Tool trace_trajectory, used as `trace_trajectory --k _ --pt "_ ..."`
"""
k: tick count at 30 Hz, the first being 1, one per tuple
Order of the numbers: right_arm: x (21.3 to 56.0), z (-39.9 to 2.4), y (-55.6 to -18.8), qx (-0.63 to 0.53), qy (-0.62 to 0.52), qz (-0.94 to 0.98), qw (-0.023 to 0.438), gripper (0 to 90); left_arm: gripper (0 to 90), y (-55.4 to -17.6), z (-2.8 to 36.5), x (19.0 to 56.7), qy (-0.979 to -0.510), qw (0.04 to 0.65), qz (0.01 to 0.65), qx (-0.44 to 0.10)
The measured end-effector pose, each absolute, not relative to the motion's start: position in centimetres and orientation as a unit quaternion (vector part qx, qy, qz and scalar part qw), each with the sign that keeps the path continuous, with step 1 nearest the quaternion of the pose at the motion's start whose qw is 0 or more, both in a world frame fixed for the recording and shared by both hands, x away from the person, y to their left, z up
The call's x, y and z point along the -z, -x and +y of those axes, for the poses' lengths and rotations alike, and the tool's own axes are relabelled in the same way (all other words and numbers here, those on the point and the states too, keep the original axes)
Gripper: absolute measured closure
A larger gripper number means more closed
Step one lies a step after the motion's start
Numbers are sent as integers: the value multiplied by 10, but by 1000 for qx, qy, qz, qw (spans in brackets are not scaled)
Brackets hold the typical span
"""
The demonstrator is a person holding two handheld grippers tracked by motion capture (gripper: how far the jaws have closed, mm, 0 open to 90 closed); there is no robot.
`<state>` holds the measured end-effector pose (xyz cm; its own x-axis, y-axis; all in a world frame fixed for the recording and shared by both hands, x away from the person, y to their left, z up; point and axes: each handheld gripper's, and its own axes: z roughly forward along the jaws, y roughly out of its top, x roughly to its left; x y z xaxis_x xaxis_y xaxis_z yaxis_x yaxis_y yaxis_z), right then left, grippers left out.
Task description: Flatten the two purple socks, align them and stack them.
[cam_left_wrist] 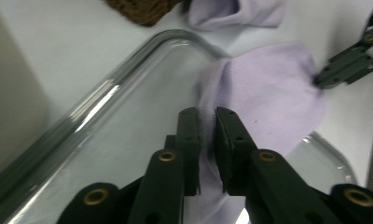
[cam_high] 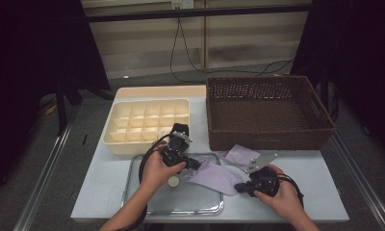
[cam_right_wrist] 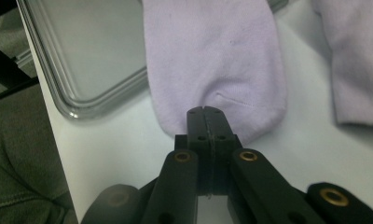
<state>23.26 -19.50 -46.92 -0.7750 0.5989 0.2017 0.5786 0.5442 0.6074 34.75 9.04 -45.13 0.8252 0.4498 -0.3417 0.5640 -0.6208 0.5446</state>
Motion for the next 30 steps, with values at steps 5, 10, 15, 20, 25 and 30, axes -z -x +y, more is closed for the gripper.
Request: trace_trajectory --k 5,10,15,20,25,30 --pt "469 -198 -232 -332 -335 882 15 900 710 -351 97 454 -885 340 306 83" --pt "465 -197 -235 -329 -338 881 30 849 728 -350 102 449 -892 333 297 74" --pt "460 -193 -240 -340 -335 878 43 824 757 -350 108 451 -890 332 303 77" --pt "459 -173 -249 -366 -316 873 62 700 599 -346 107 451 -890 344 292 62" --pt "470 -165 -250 -342 -318 882 60 702 515 -345 101 457 -899 329 283 59" --pt "470 -169 -247 -338 -323 883 42 896 707 -340 92 460 -915 300 260 72"
